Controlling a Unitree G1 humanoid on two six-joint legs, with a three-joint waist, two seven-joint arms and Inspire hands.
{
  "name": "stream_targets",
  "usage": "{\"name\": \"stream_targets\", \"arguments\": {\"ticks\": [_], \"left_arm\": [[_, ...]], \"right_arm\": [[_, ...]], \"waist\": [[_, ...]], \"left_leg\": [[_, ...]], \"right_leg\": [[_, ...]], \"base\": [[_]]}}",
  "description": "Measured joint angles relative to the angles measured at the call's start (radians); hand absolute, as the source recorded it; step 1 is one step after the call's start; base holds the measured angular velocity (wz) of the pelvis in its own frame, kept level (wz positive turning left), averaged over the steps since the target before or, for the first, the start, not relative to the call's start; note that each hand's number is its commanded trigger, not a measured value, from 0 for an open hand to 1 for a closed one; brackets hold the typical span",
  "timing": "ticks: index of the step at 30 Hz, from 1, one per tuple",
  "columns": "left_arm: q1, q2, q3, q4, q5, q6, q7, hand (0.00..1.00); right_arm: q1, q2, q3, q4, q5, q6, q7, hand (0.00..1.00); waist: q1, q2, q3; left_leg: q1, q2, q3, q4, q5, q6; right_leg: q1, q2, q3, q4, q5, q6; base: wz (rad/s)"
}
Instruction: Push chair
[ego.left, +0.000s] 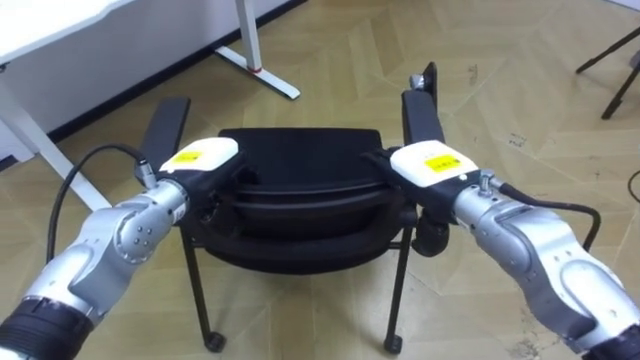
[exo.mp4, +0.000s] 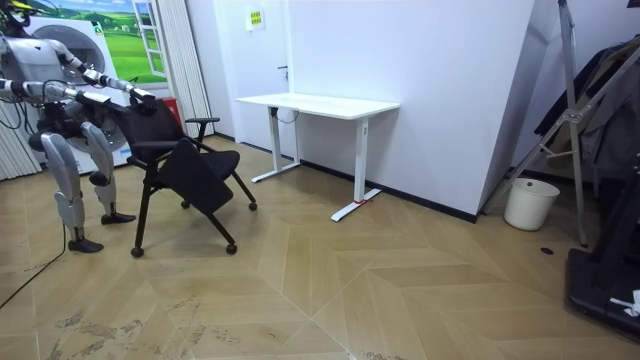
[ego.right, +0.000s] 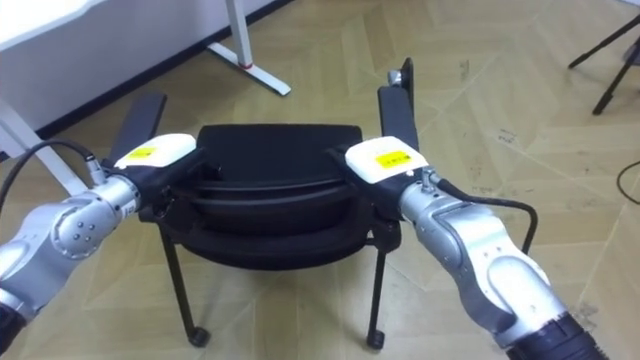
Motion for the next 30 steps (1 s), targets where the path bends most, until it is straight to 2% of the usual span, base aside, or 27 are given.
{"name": "stream_targets", "arguments": {"ticks": [4, 13, 16, 22, 25, 26, 27, 28, 30], "left_arm": [[-0.001, -0.017, -0.007, -0.003, 0.005, 0.012, 0.0, 1.0], [-0.004, -0.047, -0.024, 0.0, 0.015, 0.038, 0.001, 1.0], [-0.003, -0.053, -0.027, -0.005, 0.015, 0.052, 0.001, 1.0], [-0.003, -0.06, -0.027, -0.005, 0.016, 0.06, 0.001, 1.0], [-0.002, -0.062, -0.026, -0.005, 0.016, 0.063, 0.001, 1.0], [-0.001, -0.062, -0.026, -0.005, 0.016, 0.063, 0.001, 1.0], [-0.001, -0.063, -0.026, -0.005, 0.016, 0.063, 0.0, 1.0], [-0.001, -0.063, -0.026, -0.005, 0.016, 0.063, 0.0, 1.0], [-0.002, -0.063, -0.025, -0.004, 0.016, 0.063, 0.0, 1.0]], "right_arm": [[-0.017, 0.037, 0.001, 0.094, 0.0, 0.0, -0.082, 0.0], [-0.026, 0.08, 0.008, 0.21, 0.0, 0.009, -0.216, 0.0], [-0.027, 0.11, 0.011, 0.218, -0.001, 0.044, -0.238, 0.0], [-0.032, 0.115, 0.013, 0.234, -0.012, 0.045, -0.254, 0.0], [-0.032, 0.128, 0.012, 0.237, -0.033, 0.058, -0.254, 0.0], [-0.032, 0.134, 0.012, 0.237, -0.039, 0.064, -0.253, 0.18], [-0.033, 0.138, 0.012, 0.237, -0.046, 0.068, -0.25, 0.88], [-0.035, 0.14, 0.012, 0.238, -0.05, 0.069, -0.247, 1.0], [-0.037, 0.143, 0.016, 0.24, -0.055, 0.069, -0.244, 1.0]], "waist": [[0.001, 0.005, 0.0014], [0.006, 0.013, 0.0006], [0.006, 0.014, 0.0008], [0.007, 0.017, -0.0003], [0.007, 0.018, -0.0006], [0.007, 0.018, -0.0006], [0.007, 0.018, -0.0005], [0.007, 0.018, -0.0005], [0.006, 0.018, -0.0001]], "left_leg": [[0.003, -0.001, -0.004, 0.0, 0.0, 0.0], [0.012, -0.002, -0.025, 0.0, 0.0, 0.0], [0.014, -0.002, -0.025, 0.0, 0.0, 0.0], [0.013, -0.002, -0.028, 0.0, 0.0, 0.0], [0.015, -0.002, -0.028, 0.0, 0.0, 0.0], [0.015, -0.002, -0.028, 0.0, 0.0, 0.0], [0.015, -0.002, -0.028, 0.0, 0.0, 0.0], [0.015, -0.002, -0.028, 0.0, 0.0, 0.0], [0.014, -0.002, -0.03, 0.001, 0.0, 0.0]], "right_leg": [[0.007, -0.001, -0.006, -0.003, 0.0, 0.0], [0.025, 0.0, -0.019, -0.019, 0.0, 0.0], [0.025, 0.0, -0.019, -0.018, 0.0, 0.0], [0.022, 0.0, -0.02, -0.017, 0.0, 0.0], [0.024, 0.001, -0.019, -0.017, 0.0, 0.0], [0.025, 0.001, -0.019, -0.016, 0.0, 0.0], [0.025, 0.0, -0.019, -0.015, 0.0, 0.0], [0.025, 0.0, -0.019, -0.015, 0.0, 0.0], [0.025, 0.0, -0.02, -0.015, 0.0, 0.0]], "base": [[0.04], [0.05], [0.0], [0.0], [0.0], [0.0], [0.0], [0.0], [0.0]]}}
